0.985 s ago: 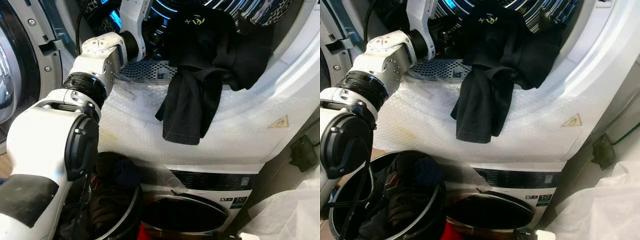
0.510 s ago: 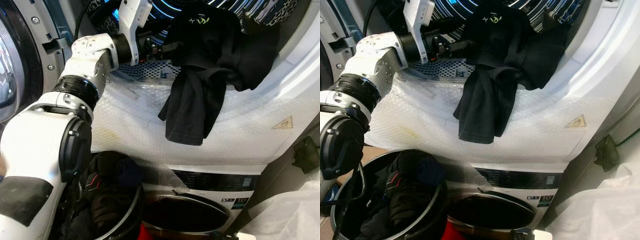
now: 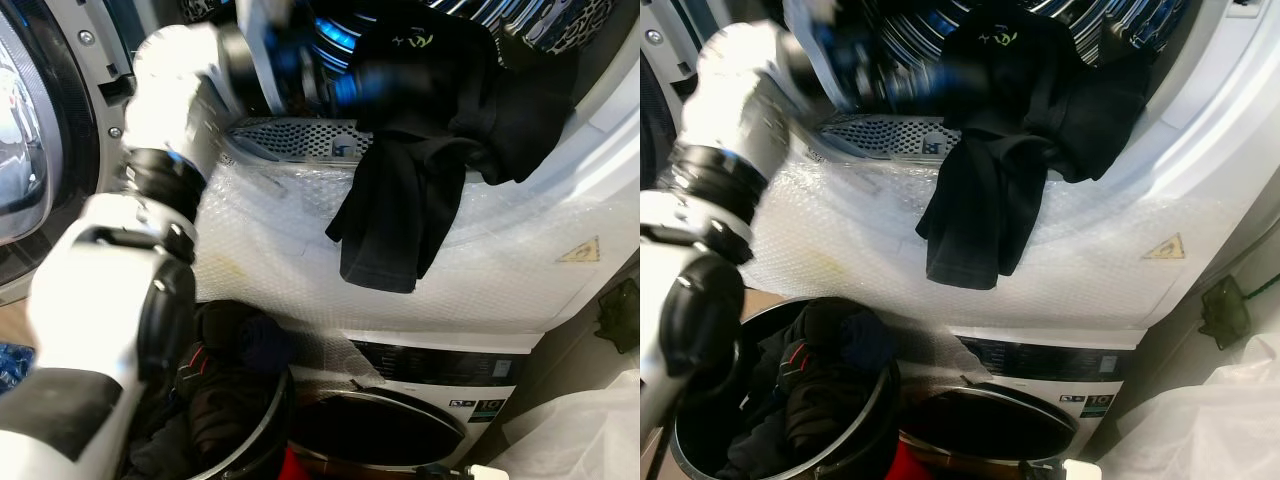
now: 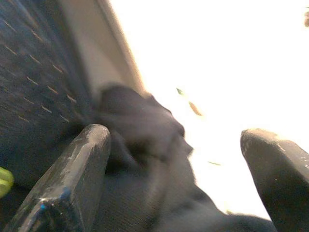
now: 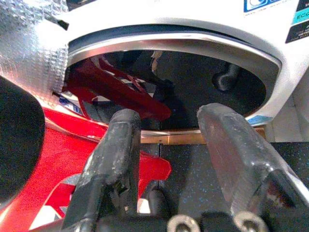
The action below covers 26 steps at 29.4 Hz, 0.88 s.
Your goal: Clothes washing
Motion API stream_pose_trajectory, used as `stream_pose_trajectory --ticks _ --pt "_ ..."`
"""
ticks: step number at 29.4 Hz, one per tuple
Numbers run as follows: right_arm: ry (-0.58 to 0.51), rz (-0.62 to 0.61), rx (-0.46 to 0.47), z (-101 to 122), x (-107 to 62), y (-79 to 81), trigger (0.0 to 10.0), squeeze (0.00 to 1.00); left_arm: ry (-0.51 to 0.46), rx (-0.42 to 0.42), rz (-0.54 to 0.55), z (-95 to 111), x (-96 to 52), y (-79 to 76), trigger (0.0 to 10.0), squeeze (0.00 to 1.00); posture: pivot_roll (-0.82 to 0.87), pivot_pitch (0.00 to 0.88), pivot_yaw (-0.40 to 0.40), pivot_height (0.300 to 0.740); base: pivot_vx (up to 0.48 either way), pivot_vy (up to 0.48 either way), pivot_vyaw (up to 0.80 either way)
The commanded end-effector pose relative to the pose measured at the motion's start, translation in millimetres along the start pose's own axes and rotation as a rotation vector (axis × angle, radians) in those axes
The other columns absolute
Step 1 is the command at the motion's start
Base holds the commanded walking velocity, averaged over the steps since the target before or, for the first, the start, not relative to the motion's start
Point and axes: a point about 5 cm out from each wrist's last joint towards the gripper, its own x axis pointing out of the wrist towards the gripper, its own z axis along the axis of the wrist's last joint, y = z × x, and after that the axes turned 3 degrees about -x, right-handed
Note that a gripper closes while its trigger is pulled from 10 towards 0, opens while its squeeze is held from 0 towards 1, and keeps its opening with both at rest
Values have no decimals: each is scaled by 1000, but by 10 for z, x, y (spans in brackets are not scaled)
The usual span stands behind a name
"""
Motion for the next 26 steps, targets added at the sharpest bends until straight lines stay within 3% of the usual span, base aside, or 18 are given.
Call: stream_pose_trajectory --ticks 1,2,6,13,20,24,26 --pt "28 2 8 -65 -19 19 10000 0 15 4 -124 81 22 -81 10000 0 -138 23 83 740 0 0 0" --pt "28 -2 10 -67 -22 14 10000 0 38 -24 -184 49 42 -158 10000 0 -139 21 85 740 0 0 0" --pt "30 -6 12 -73 -29 5 10000 0 99 -38 -232 -51 49 -265 10000 0 -143 17 89 740 0 0 0" --pt "36 -12 16 -90 -40 -3 10000 0 139 -126 -223 -258 80 -278 10000 0 -154 16 91 740 0 0 0" --pt "28 -24 16 -81 -52 -34 10000 0 186 -180 -100 -415 134 -171 10000 0 -173 14 94 740 0 0 0" --pt "35 -30 17 -110 -80 -54 10000 0 220 -215 133 -542 156 -46 10000 0 -181 25 100 740 0 0 0" --pt "34 -30 17 -116 -87 -53 10000 0 210 -222 199 -543 160 -6 10000 0 -182 27 99 740 0 0 0"
